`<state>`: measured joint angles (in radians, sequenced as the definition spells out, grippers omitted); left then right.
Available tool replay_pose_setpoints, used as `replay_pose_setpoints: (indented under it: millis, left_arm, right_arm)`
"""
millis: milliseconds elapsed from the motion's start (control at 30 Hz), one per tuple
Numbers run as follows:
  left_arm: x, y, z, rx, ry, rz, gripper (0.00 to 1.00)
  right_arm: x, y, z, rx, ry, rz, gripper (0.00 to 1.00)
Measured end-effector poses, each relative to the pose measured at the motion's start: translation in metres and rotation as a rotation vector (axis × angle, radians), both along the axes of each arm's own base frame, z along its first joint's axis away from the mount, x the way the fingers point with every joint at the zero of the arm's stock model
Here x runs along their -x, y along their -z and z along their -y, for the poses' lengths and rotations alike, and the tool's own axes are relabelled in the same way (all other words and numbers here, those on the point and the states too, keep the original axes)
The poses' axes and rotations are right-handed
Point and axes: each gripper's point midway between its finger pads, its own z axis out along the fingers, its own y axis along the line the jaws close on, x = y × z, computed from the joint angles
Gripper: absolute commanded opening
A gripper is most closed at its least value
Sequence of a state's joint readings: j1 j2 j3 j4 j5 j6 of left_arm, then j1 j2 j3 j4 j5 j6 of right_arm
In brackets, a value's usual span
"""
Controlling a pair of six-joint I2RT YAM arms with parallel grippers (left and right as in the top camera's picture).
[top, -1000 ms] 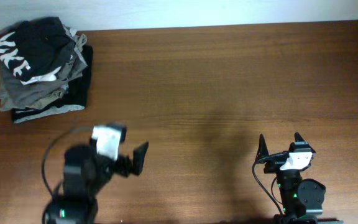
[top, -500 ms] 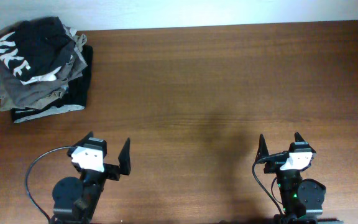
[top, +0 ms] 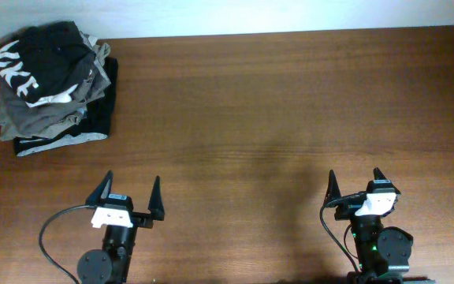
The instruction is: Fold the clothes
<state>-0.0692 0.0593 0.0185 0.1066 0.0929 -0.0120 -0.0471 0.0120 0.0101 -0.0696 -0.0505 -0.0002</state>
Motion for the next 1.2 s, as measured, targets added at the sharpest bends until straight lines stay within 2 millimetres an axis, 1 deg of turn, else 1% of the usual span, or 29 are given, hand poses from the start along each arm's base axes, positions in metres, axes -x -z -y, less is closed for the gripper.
replay_pose_setpoints:
  millis: [167,200,267,300,567,1200]
  left_arm:
    - [0.001,0.000,-0.010,0.001,-0.044,0.005,0.99]
    - [0.001,0.006,-0.012,0.000,-0.052,-0.017,0.99]
    - [0.001,0.028,-0.016,-0.005,-0.070,-0.108,0.99]
    - [0.001,0.036,-0.017,-0.006,-0.075,-0.137,0.99]
    - [0.001,0.037,-0.022,-0.010,-0.105,-0.141,0.99]
    - [0.001,0.037,-0.022,-0.010,-0.106,-0.141,0.99]
  right_arm:
    - [0.000,0.000,0.000,0.001,0.000,0.000,0.99]
    - [0.000,0.000,0.000,0.001,0.000,0.000,0.99]
    - [0.000,0.000,0.000,0.001,0.000,0.000,0.99]
    - [0.000,0.000,0.000,0.001,0.000,0.000,0.99]
    - [0.000,0.000,0.000,0.001,0.000,0.000,0.99]
    - [0.000,0.000,0.000,0.001,0.000,0.000,0.99]
